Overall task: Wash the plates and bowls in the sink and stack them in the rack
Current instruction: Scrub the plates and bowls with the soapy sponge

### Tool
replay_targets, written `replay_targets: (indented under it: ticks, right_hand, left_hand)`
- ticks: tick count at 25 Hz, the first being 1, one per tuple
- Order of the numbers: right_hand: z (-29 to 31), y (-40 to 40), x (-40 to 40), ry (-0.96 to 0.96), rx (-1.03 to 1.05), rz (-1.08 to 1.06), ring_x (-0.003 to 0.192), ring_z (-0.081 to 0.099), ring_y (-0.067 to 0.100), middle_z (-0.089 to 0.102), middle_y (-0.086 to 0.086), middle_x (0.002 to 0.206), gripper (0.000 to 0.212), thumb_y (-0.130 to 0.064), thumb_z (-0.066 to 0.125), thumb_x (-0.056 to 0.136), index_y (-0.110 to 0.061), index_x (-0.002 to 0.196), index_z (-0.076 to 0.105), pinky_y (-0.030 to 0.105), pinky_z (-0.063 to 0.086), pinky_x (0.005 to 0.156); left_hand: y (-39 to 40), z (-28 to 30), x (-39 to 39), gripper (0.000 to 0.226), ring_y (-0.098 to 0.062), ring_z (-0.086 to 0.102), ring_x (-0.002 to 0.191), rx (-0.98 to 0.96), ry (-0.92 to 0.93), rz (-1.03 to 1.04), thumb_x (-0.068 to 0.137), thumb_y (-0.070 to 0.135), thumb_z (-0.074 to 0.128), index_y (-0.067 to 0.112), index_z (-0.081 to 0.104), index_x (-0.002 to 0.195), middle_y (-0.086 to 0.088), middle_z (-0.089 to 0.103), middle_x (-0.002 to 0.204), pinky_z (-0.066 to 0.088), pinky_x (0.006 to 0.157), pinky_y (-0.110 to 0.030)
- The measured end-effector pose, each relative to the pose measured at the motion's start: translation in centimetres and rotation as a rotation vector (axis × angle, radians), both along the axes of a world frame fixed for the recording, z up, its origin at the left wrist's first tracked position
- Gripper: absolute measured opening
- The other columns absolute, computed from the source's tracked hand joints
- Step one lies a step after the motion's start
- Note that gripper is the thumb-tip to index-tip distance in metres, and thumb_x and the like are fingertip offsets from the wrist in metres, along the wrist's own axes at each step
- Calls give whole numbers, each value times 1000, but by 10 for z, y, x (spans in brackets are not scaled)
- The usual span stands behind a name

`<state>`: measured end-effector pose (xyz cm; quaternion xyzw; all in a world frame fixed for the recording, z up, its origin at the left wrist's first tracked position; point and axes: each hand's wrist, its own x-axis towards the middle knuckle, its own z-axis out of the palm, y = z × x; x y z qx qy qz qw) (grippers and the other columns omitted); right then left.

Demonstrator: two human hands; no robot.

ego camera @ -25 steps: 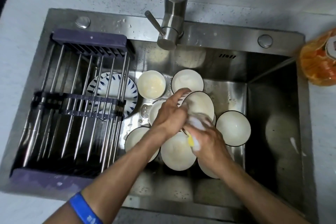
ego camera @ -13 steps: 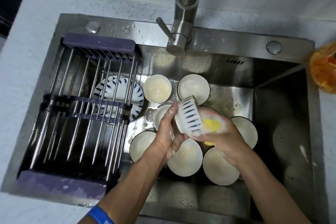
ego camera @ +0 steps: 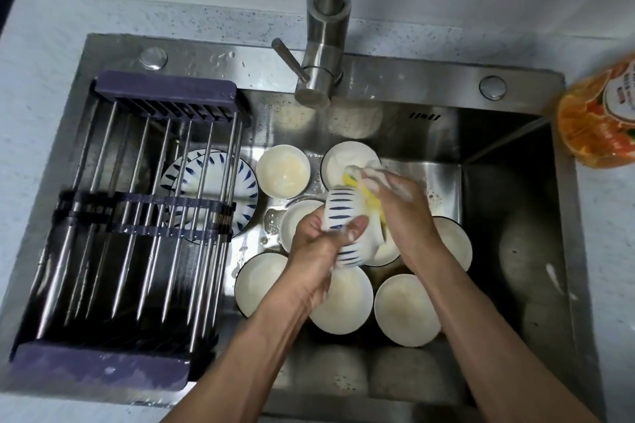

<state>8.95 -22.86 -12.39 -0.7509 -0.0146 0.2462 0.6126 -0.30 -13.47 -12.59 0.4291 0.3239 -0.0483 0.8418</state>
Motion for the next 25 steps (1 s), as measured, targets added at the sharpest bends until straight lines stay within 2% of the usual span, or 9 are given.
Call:
replay_targets:
  ticks: [2,4,7,11,13,17,20,23,25]
  right_hand:
    - [5,-2,-11,-223,-126,170,110,61,4,69,-10,113,39,-4,59,81,-26,110,75,22,45,94]
    - [2,-12,-25,-349,-120,247,121,56,7,64,-7,124,49,-1,58,78,-31,114,73,23,43,102]
    - [-2,-21,-10,-158,-84,136,128,52,9,56,-5,137,52,-15,52,82,-41,124,64,37,43,109]
    - [1,-26,-35,-300,-142,141,134,47,9,55,-6,140,51,-9,53,81,-28,127,65,25,38,110]
    - [3,-29,-29,-249,-131,-12,132,48,9,54,-11,135,50,-11,52,81,-32,125,65,16,37,104]
    - [-7,-47,-47,-453,-171,-21,130,52,18,56,5,138,52,-7,62,83,-33,128,65,26,43,106]
    - [-11,-69,-80,-216,-19,-313,115,60,1,56,11,137,62,5,67,78,-40,120,68,17,50,91]
    - [-23,-92,-55,125,61,-703,108,62,13,67,-3,114,45,8,68,79,-28,106,67,20,49,84]
    - [-19,-104,-36,282,135,-845,96,60,21,66,0,98,32,1,72,78,-25,94,63,35,47,81]
  left_hand:
    - [-6,1,8,21,-19,69,75,92,-7,27,83,-7,60,4,69,99,-10,73,87,58,68,-30]
    - [-10,0,10,32,-15,68,69,137,45,34,85,-18,45,5,65,95,-6,72,78,54,60,-25]
    - [-21,2,17,28,-26,64,82,129,-14,-18,81,-10,51,4,66,101,-14,69,88,52,72,-34]
    - [-25,9,27,33,-7,59,45,64,44,43,90,-18,36,2,62,87,-6,66,63,44,43,-13]
    - [-40,16,24,31,-9,64,53,19,60,1,91,-17,38,-3,63,101,-13,68,77,48,46,-15]
    - [-41,11,42,23,-15,66,63,-207,94,115,96,2,47,0,64,111,-12,67,85,52,50,-18]
    - [-34,8,57,34,-27,68,87,-348,58,156,96,15,54,-3,59,125,-20,68,108,59,62,-26]
    - [-50,-11,79,28,-25,67,91,-2,37,-35,83,18,66,11,67,111,-12,71,104,57,78,-36]
    - [-67,-24,97,21,-26,67,94,579,-26,-408,81,22,64,16,66,101,-7,72,100,52,81,-35]
